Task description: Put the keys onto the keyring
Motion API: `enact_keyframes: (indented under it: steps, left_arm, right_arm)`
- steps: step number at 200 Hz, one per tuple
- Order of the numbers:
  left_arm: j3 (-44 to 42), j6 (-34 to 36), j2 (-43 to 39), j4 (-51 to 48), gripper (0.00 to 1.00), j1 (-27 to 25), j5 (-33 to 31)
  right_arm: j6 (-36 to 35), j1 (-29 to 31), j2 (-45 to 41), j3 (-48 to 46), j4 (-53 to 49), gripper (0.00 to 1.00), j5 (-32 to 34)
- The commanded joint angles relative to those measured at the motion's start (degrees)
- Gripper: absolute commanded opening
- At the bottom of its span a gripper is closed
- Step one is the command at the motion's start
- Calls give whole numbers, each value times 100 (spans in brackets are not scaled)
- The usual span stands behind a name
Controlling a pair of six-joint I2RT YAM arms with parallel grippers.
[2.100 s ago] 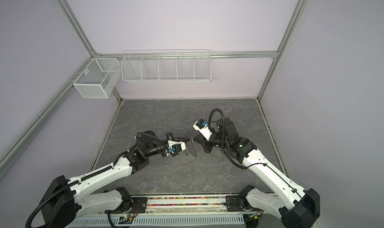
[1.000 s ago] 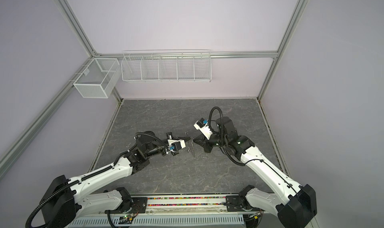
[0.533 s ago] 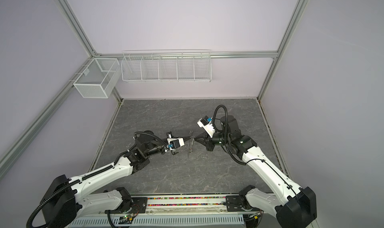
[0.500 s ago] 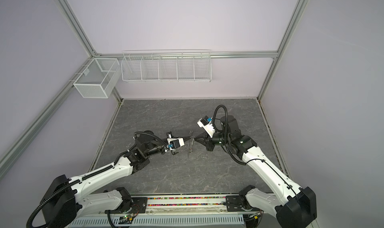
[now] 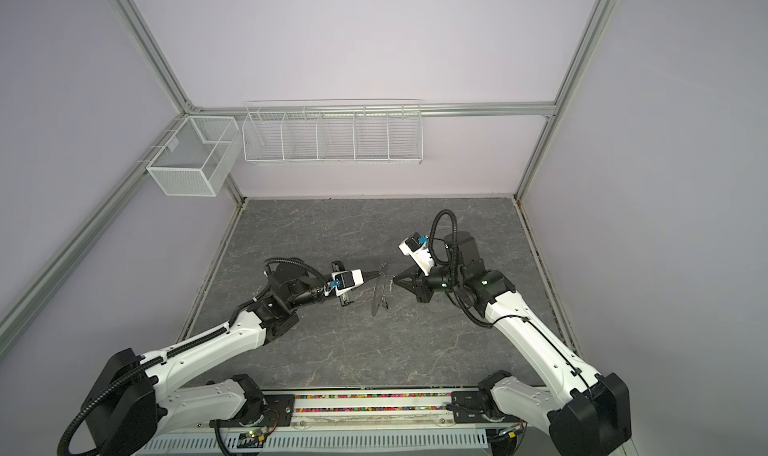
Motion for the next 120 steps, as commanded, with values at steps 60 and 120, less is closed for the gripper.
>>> enact_keyframes:
  steps: [60,120]
  left_arm:
    - [81,-179,-66,193,0,226,131]
    - [2,-161,-110,176,0,226,74]
  right_arm:
    - [527,147,821,-118,-844,7,1903]
    - [970,392,1882,-46,-1089,7,2952]
